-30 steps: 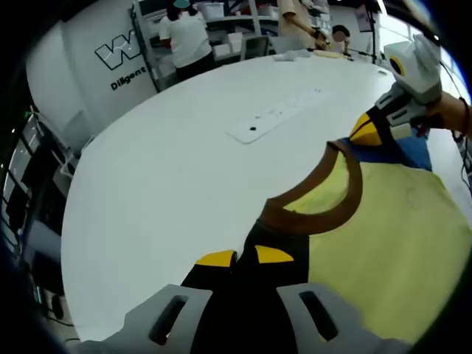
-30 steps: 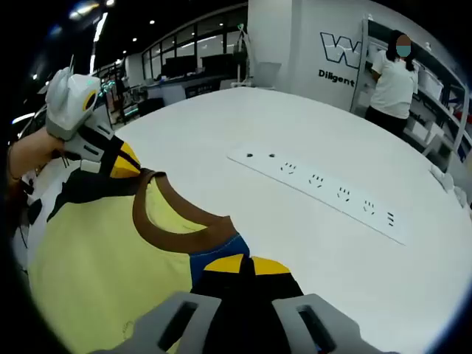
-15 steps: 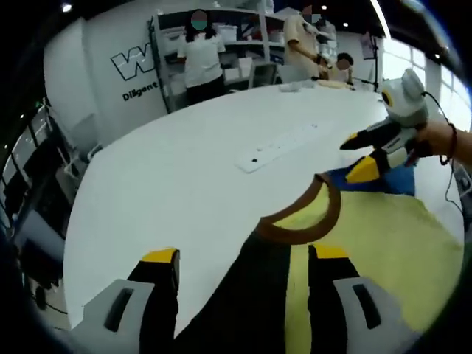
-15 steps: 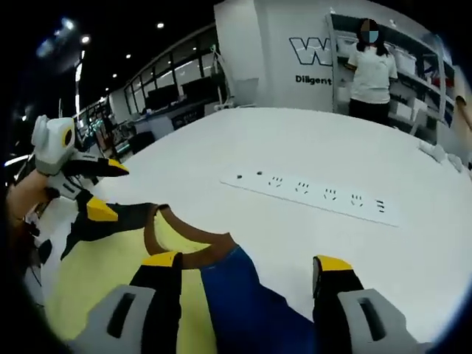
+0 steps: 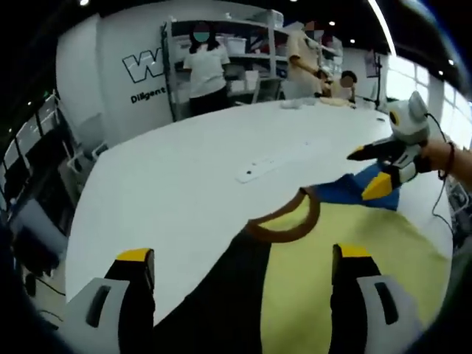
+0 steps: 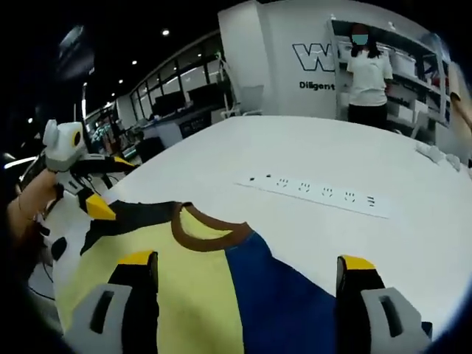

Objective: Fold the garment on the visible template until the final outline fits inside the template.

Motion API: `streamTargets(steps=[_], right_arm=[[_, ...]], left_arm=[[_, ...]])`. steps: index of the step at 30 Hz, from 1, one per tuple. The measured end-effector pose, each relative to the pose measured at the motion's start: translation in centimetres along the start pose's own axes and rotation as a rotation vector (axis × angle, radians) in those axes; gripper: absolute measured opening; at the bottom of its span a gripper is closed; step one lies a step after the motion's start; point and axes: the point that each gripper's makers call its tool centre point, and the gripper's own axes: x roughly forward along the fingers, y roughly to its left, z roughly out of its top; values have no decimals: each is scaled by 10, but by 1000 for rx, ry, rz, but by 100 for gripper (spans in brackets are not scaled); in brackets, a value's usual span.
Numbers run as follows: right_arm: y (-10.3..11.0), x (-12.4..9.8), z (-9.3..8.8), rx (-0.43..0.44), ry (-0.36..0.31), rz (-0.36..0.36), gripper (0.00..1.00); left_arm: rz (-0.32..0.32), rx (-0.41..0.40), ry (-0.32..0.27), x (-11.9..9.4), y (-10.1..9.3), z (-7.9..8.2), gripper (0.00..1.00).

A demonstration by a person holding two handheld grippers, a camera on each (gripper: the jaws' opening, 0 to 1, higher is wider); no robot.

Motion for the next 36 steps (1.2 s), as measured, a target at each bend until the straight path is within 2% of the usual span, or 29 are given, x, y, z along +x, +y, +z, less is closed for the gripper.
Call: streamTargets(steps=[5,8,11,13,18,22,29,31,36], right_arm=[[1,-14,-5,-59,8,-13,99],[-3,-23,-11,-63,26,-19,99],[-6,-33,-15,-49,15,-20,99],[-10,-41,-19,-31,10,-19,99],[-23,-59,-27,-25,16,-42,99],[-34,-73,-28,-16,8,-54,99],[-54,-95,-36,-7,12,-77,99],[-57,-100,-38,50,-5,-67,99],[-69,-113,-50,50,7,-64,98]], left_arm=[[-9,-6,-12,-16,-8,-1,99],[-8,4,-7,-27,-14,-5,99],[-30,-6,-8,-41,-22,-9,99],[-48,-28,-29,-49,-26,-10,99],[-34,20,-14,-66,-31,-17,99],[-45,8,-36,-80,-39,-17,99],[-58,21,-38,-96,-51,-21,99],[-62,23,-49,-99,-53,-22,99],[-76,21,-23,-104,-56,-36,99]])
